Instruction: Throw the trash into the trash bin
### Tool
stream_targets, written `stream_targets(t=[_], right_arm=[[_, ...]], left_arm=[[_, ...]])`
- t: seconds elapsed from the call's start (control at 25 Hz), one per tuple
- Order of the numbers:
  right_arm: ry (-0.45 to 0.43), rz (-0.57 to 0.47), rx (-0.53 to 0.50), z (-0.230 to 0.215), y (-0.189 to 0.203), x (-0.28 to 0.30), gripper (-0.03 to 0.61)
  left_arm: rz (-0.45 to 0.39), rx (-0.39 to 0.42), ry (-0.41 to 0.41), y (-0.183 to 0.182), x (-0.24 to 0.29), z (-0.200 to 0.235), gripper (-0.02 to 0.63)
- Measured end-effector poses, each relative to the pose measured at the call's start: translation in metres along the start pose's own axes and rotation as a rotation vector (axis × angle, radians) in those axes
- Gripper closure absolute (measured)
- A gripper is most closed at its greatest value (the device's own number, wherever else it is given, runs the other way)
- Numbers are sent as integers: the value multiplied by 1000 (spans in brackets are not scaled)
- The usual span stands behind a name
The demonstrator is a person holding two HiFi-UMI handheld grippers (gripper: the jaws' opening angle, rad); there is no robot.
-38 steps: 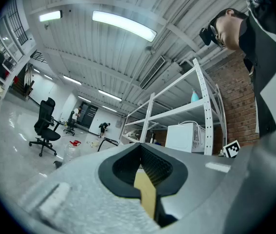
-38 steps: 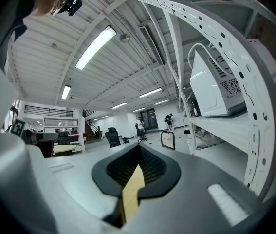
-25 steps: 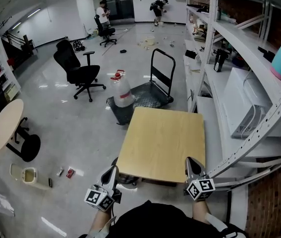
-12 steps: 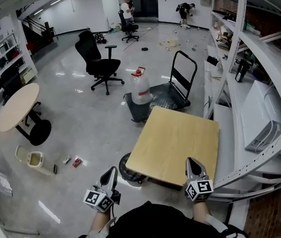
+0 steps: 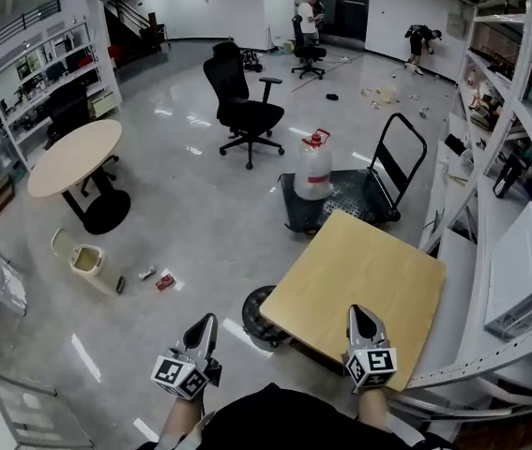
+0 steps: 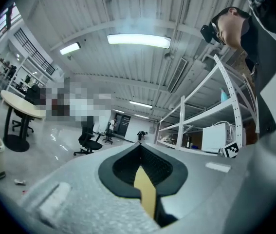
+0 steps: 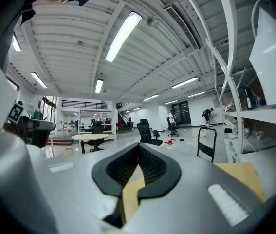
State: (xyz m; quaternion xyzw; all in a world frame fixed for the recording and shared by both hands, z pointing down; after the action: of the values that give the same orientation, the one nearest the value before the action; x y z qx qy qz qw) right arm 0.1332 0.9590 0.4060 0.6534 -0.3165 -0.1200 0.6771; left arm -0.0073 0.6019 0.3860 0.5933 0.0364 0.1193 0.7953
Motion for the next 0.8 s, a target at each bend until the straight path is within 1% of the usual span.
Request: stream_targets(t=[0.12,0.32,0.4,0.48,0.64,0.8], right_arm=[[-62,9,-24,9,-2,19,574],[-189,26,1,34,-2,50,574],[-238,36,-6,44,-1,62,574],[-284,41,-13,56,-1,75,574],[-383,48,-17,83,-1,98,574],[-497,63,-35,112,-2,121,574]], left_arm=[[-11,-25,-75,-3,-14,5,612],[-44,-41,-191,-3,-50,16,612],[-54,-42,-244,1,-65,20,612],[-73,-31,-316,0,-82,24,612],[-138,-12,-500,-14,-120,23,613],[-180,12,-597,-16,-149,16,614]])
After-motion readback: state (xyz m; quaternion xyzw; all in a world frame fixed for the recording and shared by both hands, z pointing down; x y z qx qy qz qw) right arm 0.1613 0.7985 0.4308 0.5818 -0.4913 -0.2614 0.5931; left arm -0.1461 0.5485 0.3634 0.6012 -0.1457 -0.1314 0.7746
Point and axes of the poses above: the fingertips, and each gripper's own axes: x forward along the fingers, z to its left, y out of its underside, the point moved 6 cm from there along -x, backward along the fingers, and after that the axes turned 11 degrees about z, right-handed, at the moved point
